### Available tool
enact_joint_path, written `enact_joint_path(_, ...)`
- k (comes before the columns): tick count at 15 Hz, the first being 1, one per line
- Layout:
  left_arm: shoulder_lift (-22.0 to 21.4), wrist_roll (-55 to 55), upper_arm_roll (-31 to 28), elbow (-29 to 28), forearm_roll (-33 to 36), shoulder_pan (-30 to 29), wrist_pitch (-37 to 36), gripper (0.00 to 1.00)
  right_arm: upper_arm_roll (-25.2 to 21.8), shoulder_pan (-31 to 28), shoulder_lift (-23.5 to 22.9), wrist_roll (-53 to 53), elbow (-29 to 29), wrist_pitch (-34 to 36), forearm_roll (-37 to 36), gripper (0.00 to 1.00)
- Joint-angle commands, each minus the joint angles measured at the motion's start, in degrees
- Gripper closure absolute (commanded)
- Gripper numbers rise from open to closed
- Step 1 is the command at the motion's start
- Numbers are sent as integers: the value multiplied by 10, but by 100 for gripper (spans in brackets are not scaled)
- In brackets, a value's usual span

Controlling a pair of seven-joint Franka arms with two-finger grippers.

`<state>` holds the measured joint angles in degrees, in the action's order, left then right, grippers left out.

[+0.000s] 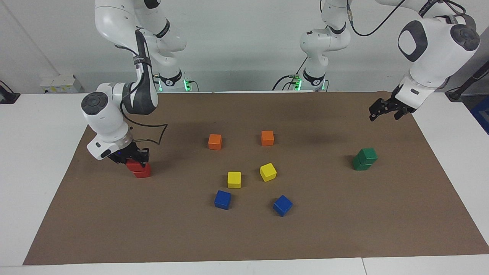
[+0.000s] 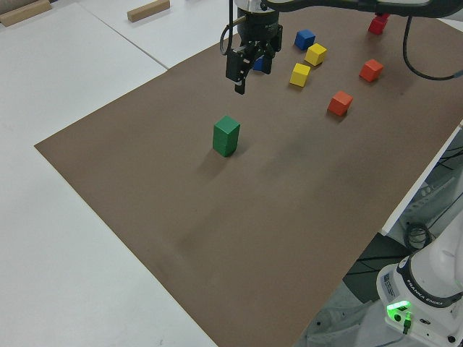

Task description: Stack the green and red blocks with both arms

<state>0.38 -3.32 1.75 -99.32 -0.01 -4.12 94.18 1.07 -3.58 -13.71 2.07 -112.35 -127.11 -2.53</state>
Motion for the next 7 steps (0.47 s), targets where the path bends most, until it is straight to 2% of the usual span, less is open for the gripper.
enact_joint_path(1, -13, 30, -3, -8, -9, 17, -12, 0, 5, -6, 18, 12, -23, -17, 2, 100)
enact_joint_path(7, -10, 39, -5, -5, -9, 27, -11, 0, 5, -1, 14, 21, -32, -33, 2, 100)
